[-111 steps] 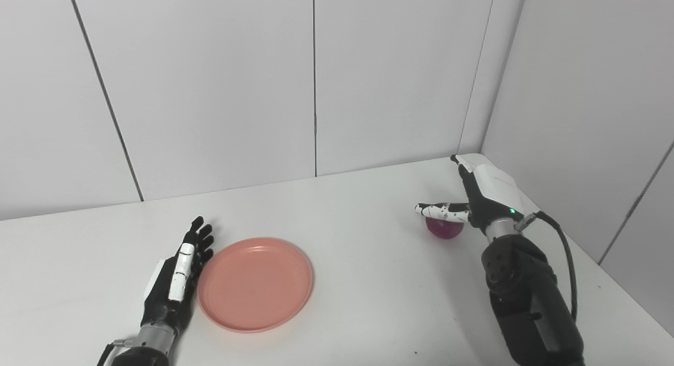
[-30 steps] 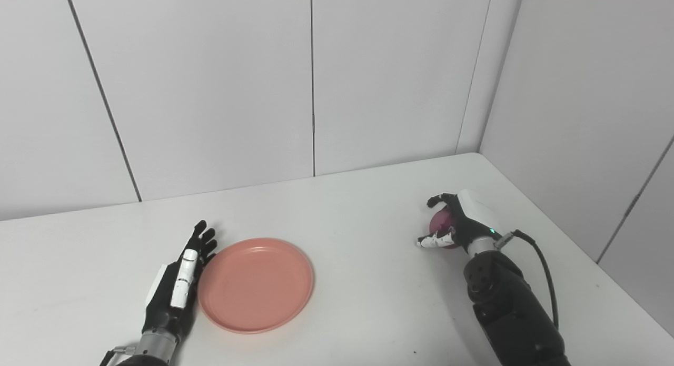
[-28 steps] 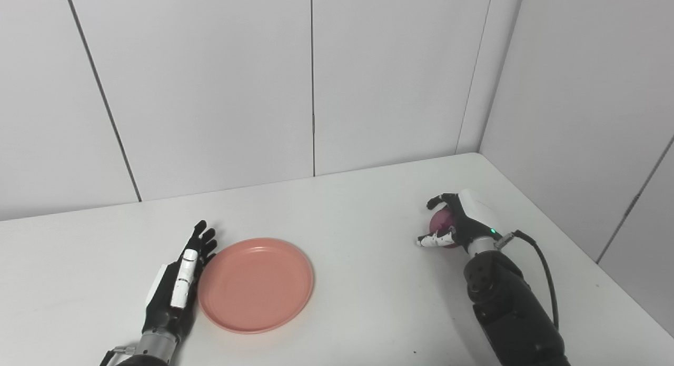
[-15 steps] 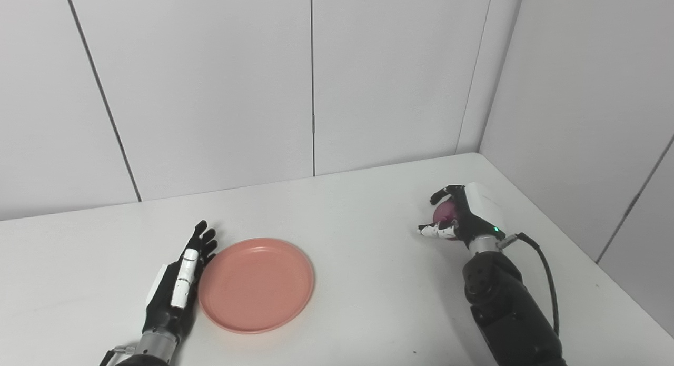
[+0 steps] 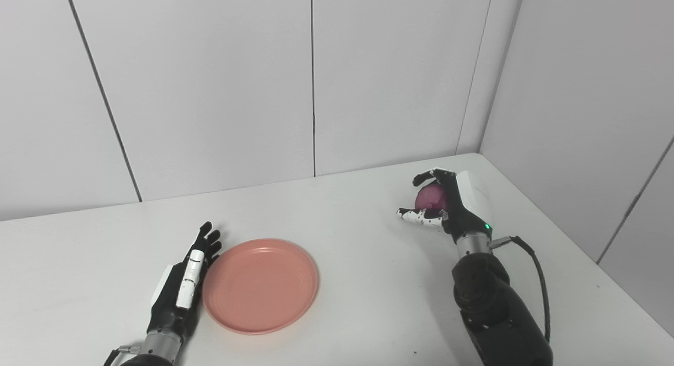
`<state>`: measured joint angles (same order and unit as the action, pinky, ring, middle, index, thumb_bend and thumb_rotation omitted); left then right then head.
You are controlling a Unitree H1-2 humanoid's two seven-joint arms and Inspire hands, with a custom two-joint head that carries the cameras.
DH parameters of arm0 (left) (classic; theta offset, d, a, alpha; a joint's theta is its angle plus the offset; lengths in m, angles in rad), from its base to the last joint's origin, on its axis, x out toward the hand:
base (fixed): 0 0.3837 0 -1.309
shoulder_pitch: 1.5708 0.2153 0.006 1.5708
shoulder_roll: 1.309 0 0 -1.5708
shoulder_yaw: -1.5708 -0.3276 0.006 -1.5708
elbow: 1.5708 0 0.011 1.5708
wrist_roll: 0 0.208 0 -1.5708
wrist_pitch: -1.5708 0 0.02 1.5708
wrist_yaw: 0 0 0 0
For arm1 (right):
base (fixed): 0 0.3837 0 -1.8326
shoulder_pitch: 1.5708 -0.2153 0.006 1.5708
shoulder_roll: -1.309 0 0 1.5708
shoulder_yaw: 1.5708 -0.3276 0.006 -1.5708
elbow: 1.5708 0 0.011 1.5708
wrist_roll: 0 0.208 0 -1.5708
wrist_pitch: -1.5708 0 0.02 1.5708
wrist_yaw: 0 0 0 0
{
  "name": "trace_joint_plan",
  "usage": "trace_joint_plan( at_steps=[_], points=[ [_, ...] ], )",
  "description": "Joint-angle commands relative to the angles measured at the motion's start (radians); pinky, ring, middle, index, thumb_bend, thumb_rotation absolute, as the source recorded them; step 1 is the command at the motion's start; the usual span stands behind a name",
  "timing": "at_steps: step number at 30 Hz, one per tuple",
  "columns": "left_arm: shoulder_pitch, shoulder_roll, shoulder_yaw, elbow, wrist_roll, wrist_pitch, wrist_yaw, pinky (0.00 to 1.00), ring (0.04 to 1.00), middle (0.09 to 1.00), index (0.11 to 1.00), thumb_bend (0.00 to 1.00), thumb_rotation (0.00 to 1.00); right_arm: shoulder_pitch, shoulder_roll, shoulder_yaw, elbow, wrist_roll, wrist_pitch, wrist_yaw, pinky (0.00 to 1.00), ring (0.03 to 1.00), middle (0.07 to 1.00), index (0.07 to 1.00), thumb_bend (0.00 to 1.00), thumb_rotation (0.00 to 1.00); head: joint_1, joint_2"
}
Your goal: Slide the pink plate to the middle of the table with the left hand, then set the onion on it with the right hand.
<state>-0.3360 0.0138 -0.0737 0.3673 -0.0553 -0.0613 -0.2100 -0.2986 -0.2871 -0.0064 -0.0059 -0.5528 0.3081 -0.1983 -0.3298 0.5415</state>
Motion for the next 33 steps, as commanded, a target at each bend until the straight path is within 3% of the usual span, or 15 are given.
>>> trace_joint_plan(
  at_steps=[1,5,8,12,14,19,21,25,33],
  points=[
    [-0.037,-0.013,-0.002,-0.019,0.004,-0.028,0.012,0.97,0.974,0.976,0.978,0.65,1.0,-0.042,0.001,0.01,-0.039,0.008,-0.077,-0.012,0.22,0.345,0.466,0.537,0.5,0.0,0.005,0.0],
    [-0.034,-0.018,-0.006,-0.021,0.011,-0.031,0.022,0.96,0.969,0.972,0.974,0.64,1.0,-0.053,0.027,0.037,-0.039,0.034,-0.092,0.01,0.17,0.333,0.441,0.529,0.5,0.0,0.014,-0.001],
    [-0.034,-0.019,-0.01,-0.018,0.015,-0.035,0.028,0.96,0.97,0.971,0.974,0.64,1.0,-0.062,0.042,0.058,-0.026,0.05,-0.112,0.02,0.13,0.39,0.491,0.484,0.51,0.0,0.024,-0.003],
    [-0.035,-0.021,-0.013,-0.012,0.017,-0.039,0.031,0.97,0.974,0.974,0.977,0.64,1.0,-0.08,0.064,0.1,-0.001,0.052,-0.133,0.034,0.14,0.403,0.496,0.48,0.51,0.0,0.038,-0.003],
    [-0.035,-0.025,-0.014,-0.013,0.015,-0.036,0.032,0.96,0.973,0.974,0.978,0.64,1.0,-0.091,0.078,0.122,0.01,0.052,-0.136,0.039,0.15,0.354,0.446,0.509,0.51,0.0,0.043,-0.004],
    [-0.034,-0.031,-0.019,-0.017,0.017,-0.034,0.037,0.96,0.971,0.975,0.977,0.63,1.0,-0.116,0.108,0.169,0.04,0.049,-0.158,0.051,0.12,0.41,0.494,0.48,0.51,0.0,0.063,-0.005],
    [-0.034,-0.033,-0.022,-0.019,0.021,-0.034,0.04,0.96,0.971,0.976,0.977,0.63,1.0,-0.128,0.125,0.189,0.054,0.044,-0.161,0.055,0.18,0.354,0.456,0.516,0.51,0.0,0.073,-0.003],
    [-0.033,-0.039,-0.023,-0.022,0.022,-0.031,0.041,0.96,0.974,0.978,0.98,0.63,1.0,-0.145,0.147,0.222,0.08,0.048,-0.184,0.057,0.21,0.348,0.454,0.528,0.5,0.0,0.093,-0.001],
    [-0.033,-0.054,-0.026,-0.026,0.031,-0.027,0.054,0.97,0.967,0.972,0.972,0.62,1.0,-0.16,0.195,0.27,0.11,0.047,-0.209,0.07,0.11,0.412,0.496,0.48,0.51,0.0,0.138,0.004]
  ],
)
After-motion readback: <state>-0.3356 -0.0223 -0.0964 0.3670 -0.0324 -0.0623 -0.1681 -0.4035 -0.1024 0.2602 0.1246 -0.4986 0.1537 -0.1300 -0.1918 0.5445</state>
